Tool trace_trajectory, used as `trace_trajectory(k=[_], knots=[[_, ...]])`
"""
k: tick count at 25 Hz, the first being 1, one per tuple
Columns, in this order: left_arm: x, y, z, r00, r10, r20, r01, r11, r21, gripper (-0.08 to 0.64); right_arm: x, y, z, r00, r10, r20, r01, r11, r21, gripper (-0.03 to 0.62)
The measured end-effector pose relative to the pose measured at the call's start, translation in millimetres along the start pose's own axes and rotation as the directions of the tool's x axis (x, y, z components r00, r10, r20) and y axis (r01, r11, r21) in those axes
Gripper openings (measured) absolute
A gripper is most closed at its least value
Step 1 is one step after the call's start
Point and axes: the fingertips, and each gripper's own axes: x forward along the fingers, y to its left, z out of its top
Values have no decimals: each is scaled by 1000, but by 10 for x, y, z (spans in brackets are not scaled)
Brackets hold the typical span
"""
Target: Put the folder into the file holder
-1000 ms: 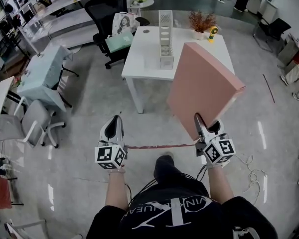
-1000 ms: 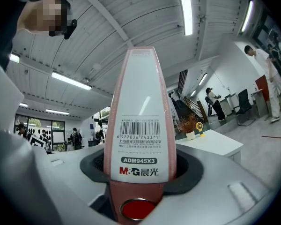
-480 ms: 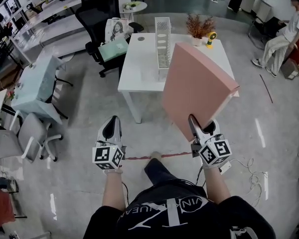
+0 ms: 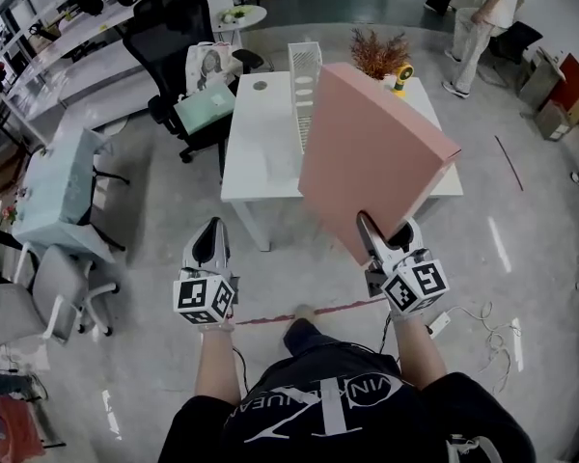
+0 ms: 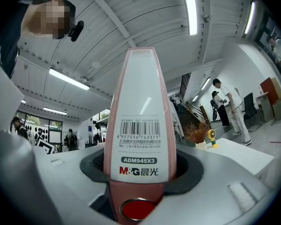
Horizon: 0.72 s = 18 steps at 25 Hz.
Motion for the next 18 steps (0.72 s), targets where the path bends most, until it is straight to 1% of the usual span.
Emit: trace_trajectory(k=[7, 13, 18], knots=[[552, 265, -30, 1000, -19, -2, 19, 1000, -9, 0, 461, -139, 180, 999, -11, 47, 11, 1000, -4, 282], [1059, 410, 41, 999, -42, 6, 42, 999, -5, 0, 835, -383, 390, 996, -57, 73, 59, 998, -28, 282], [1398, 459, 40, 998, -62, 18, 62, 998, -1, 0, 1171, -513, 450, 993, -88, 79, 92, 995, -45, 282]])
